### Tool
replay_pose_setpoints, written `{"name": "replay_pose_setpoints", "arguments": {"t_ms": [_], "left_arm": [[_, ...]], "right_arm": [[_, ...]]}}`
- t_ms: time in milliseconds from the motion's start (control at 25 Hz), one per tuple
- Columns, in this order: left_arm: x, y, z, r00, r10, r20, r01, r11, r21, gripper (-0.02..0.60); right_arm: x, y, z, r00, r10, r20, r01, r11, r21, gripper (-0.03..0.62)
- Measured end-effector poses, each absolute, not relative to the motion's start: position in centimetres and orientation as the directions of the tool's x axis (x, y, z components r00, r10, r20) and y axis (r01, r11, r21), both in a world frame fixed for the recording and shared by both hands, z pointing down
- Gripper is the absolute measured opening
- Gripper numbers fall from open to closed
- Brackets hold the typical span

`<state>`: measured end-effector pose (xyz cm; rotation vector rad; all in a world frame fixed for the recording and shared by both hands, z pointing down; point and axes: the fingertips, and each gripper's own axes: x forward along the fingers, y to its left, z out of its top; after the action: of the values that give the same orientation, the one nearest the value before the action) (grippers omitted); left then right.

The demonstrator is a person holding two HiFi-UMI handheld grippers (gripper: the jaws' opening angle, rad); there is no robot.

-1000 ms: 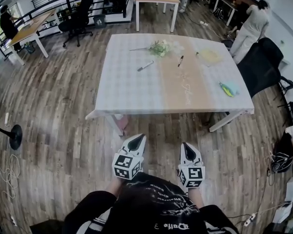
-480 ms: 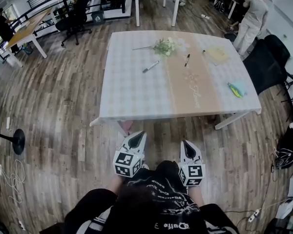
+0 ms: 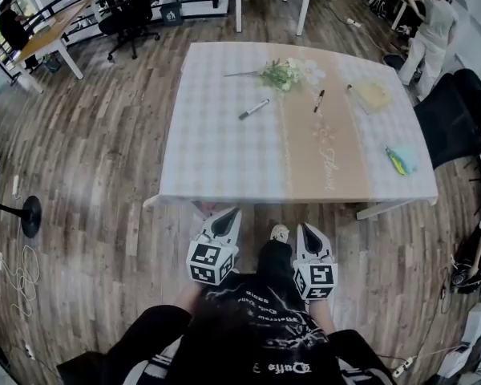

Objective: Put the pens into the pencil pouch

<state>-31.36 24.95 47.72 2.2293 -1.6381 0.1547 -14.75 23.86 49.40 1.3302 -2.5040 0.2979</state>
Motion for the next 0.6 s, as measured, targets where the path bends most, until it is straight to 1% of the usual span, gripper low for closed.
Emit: {"name": "replay_pose_setpoints", "arguments": {"t_ms": [320, 600], "left_arm": [[-30.7, 14.7, 47.2, 0.227, -0.918, 0.325, -0.965, -0.166, 0.204, 0.021], [-29.3, 6.2, 47.2, 0.135, -0.932, 0.337, -0.982, -0.079, 0.173, 0.022]], "right_arm": [[-13.9, 11.8, 48.5, -0.606, -0.718, 0.343, -0.775, 0.630, -0.051, 0.009], [-11.3, 1.8, 48.4, -0.653, -0.678, 0.337, -0.733, 0.678, -0.055, 0.009]]}}
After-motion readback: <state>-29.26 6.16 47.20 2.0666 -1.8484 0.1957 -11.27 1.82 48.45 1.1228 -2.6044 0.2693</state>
